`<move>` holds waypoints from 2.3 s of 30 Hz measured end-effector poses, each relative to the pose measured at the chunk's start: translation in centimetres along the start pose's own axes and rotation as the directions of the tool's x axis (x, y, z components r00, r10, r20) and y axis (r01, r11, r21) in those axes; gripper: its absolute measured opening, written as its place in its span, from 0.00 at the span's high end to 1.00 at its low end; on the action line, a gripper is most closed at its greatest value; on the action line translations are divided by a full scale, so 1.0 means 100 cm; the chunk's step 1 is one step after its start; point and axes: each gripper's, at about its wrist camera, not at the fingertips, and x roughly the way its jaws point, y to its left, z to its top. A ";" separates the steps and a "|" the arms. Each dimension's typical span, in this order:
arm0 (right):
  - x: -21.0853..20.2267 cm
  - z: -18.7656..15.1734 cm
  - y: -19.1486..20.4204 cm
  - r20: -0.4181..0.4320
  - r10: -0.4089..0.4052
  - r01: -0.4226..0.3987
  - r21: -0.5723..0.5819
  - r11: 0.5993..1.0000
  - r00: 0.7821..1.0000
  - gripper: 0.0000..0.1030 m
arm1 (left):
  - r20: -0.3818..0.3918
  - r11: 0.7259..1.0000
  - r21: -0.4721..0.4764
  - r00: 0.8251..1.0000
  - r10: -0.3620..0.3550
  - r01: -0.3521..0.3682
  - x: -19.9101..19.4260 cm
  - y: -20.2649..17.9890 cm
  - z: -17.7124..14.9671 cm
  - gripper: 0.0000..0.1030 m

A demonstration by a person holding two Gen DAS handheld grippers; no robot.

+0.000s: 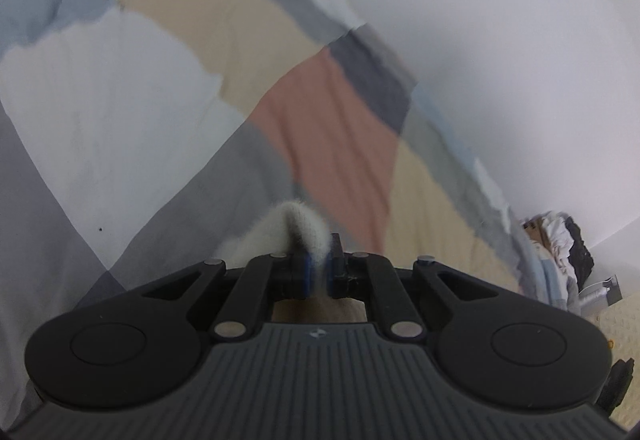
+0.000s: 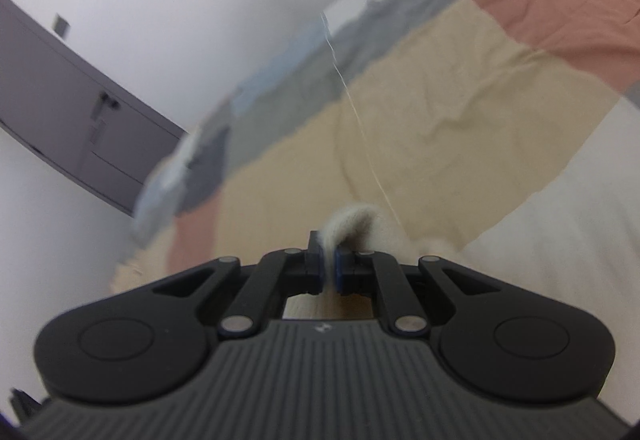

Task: Fold large clothes

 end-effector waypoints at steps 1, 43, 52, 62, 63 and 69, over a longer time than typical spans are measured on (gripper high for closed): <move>0.008 -0.001 0.000 -0.015 -0.012 0.012 -0.011 1.000 1.000 0.91 | -0.010 1.000 -0.008 1.000 0.004 -0.004 0.007 0.005 -0.001 0.91; -0.019 -0.058 0.073 0.030 -0.093 0.092 -0.616 0.782 0.995 0.27 | 0.057 0.955 0.294 0.998 0.031 -0.046 -0.030 -0.036 -0.051 0.46; 0.022 -0.059 0.067 -0.024 -0.109 0.071 -0.614 0.786 0.994 0.61 | 0.082 0.958 0.285 0.996 0.023 -0.045 0.010 -0.030 -0.029 0.46; 0.001 -0.058 0.080 0.116 -0.076 0.134 -0.673 0.728 0.990 0.89 | 0.122 0.942 0.311 0.989 0.089 -0.123 0.021 -0.033 -0.025 1.00; -0.003 -0.053 0.080 0.135 -0.071 0.144 -0.663 0.734 0.988 0.89 | 0.132 0.943 0.307 0.987 0.090 -0.127 0.018 -0.033 -0.025 1.00; -0.025 -0.027 0.066 0.260 -0.069 0.212 -0.577 0.789 0.963 0.90 | 0.261 0.968 0.211 0.962 0.077 -0.135 -0.018 -0.025 -0.006 1.00</move>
